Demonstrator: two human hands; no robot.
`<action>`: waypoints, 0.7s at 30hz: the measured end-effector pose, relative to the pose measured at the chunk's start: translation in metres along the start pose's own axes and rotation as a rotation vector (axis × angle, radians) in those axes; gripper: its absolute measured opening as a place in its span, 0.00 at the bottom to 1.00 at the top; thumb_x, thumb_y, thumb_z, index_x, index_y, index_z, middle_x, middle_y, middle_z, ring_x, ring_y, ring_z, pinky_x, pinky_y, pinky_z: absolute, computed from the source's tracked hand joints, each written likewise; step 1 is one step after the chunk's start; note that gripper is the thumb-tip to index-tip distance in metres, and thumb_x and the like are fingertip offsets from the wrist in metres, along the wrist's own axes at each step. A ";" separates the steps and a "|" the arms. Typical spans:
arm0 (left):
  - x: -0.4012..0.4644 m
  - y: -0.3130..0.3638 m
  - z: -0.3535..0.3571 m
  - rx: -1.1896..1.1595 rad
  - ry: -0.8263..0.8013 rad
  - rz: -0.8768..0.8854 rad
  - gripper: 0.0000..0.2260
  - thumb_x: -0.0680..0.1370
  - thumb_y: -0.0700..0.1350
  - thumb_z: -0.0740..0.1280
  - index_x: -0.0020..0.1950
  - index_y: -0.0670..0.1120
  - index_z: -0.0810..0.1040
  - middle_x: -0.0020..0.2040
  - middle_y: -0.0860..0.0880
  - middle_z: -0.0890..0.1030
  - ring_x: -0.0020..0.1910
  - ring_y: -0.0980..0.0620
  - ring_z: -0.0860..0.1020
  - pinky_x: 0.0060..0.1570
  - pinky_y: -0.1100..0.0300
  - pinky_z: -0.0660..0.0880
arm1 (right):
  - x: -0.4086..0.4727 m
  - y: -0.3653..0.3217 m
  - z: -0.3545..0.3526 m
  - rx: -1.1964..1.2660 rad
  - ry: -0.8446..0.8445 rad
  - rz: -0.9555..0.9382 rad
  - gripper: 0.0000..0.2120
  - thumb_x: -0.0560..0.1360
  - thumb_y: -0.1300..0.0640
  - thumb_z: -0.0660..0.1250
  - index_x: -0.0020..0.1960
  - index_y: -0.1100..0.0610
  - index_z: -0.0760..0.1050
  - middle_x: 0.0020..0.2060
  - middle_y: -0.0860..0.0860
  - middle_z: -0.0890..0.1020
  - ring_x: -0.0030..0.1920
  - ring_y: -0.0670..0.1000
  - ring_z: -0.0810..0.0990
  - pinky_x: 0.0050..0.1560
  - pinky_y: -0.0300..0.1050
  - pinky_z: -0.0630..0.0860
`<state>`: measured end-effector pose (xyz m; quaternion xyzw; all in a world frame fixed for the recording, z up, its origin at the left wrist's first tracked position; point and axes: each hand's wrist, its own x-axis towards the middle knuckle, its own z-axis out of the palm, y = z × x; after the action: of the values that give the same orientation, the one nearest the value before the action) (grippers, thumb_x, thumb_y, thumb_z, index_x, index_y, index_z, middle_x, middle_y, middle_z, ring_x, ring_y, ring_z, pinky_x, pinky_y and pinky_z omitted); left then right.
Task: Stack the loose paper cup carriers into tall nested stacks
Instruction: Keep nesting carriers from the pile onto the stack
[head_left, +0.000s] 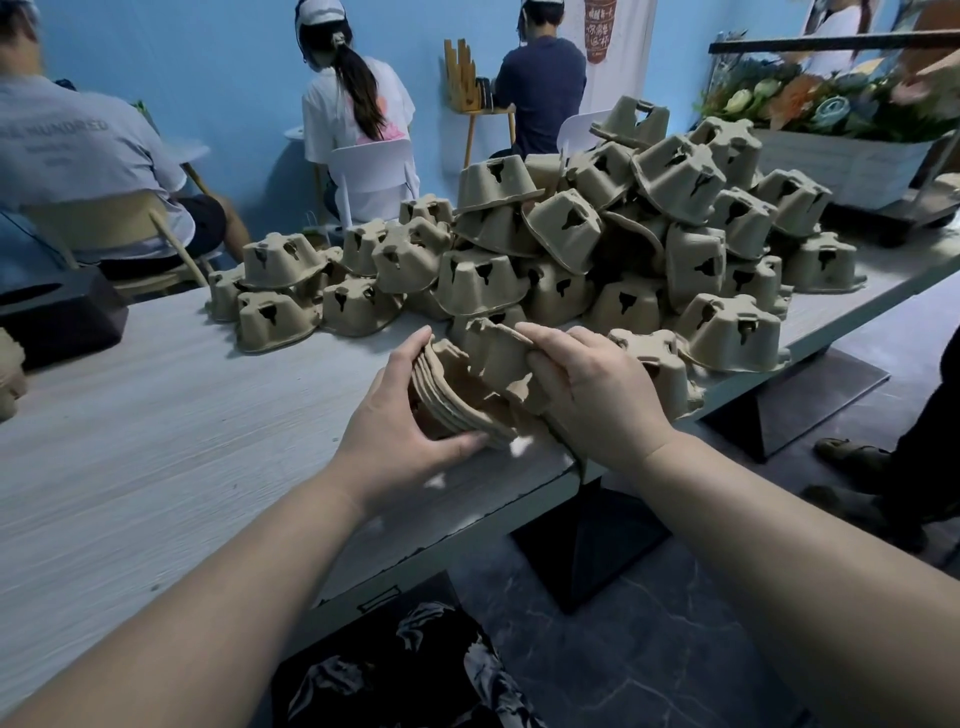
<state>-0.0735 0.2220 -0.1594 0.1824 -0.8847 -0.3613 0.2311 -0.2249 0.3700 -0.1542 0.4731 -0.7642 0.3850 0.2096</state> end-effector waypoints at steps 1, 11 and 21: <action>0.000 0.000 0.000 0.001 0.002 0.004 0.49 0.63 0.55 0.81 0.77 0.58 0.56 0.70 0.53 0.70 0.68 0.57 0.69 0.68 0.63 0.63 | 0.000 0.000 0.001 -0.011 -0.017 0.009 0.22 0.76 0.44 0.53 0.64 0.47 0.76 0.40 0.51 0.80 0.43 0.58 0.79 0.38 0.54 0.77; 0.000 0.007 0.003 0.021 -0.005 0.035 0.51 0.55 0.70 0.73 0.75 0.64 0.56 0.68 0.55 0.70 0.65 0.60 0.70 0.65 0.68 0.66 | 0.011 -0.021 -0.007 0.179 0.237 -0.077 0.10 0.74 0.52 0.67 0.49 0.57 0.82 0.34 0.47 0.83 0.33 0.47 0.80 0.37 0.45 0.79; -0.002 -0.002 -0.004 0.042 0.086 -0.019 0.51 0.56 0.68 0.74 0.76 0.61 0.56 0.68 0.52 0.69 0.63 0.59 0.69 0.60 0.65 0.64 | 0.000 -0.033 0.002 0.387 -0.024 0.120 0.10 0.71 0.60 0.67 0.51 0.52 0.77 0.32 0.44 0.79 0.34 0.45 0.77 0.42 0.45 0.76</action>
<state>-0.0689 0.2195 -0.1585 0.2111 -0.8797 -0.3366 0.2614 -0.1954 0.3599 -0.1427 0.4627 -0.7054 0.5307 0.0823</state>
